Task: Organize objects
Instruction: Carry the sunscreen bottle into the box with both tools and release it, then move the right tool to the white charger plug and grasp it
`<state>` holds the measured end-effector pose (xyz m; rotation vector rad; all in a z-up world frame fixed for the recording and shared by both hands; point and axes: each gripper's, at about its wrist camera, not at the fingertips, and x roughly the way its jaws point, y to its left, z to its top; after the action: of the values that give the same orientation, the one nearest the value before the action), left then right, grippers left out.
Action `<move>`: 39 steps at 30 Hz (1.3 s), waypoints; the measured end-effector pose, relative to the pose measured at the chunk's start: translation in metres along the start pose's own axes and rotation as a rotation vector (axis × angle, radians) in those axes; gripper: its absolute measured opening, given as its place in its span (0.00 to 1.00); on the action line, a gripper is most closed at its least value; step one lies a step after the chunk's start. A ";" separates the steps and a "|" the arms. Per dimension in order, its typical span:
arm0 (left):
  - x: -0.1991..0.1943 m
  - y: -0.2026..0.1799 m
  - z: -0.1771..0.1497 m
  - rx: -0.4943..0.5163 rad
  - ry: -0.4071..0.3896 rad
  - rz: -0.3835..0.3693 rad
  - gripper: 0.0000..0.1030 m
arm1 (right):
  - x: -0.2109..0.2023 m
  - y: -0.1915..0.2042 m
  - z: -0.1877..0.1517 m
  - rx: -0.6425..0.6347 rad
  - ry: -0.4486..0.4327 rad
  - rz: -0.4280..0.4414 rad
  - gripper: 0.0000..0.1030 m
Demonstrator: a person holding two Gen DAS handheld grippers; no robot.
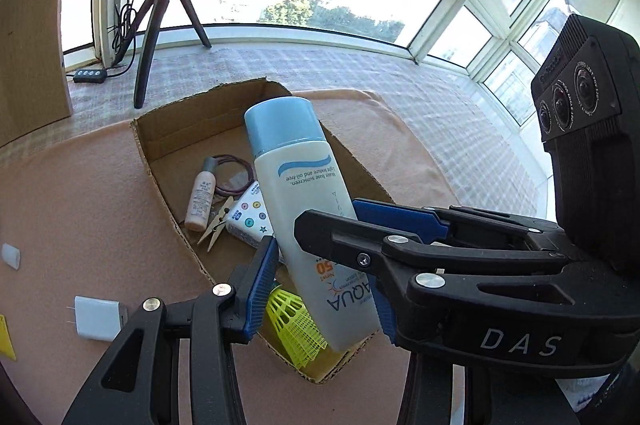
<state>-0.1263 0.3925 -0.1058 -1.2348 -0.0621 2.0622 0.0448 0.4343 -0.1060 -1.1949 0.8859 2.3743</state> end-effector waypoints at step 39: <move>-0.062 0.069 -0.056 -0.072 0.009 0.113 0.68 | 0.007 0.037 -0.026 -0.043 -0.007 0.027 0.62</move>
<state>-0.1032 0.2870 -0.1165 -1.3182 -0.0649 2.1683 0.0363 0.3897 -0.1094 -1.1977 0.8577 2.4288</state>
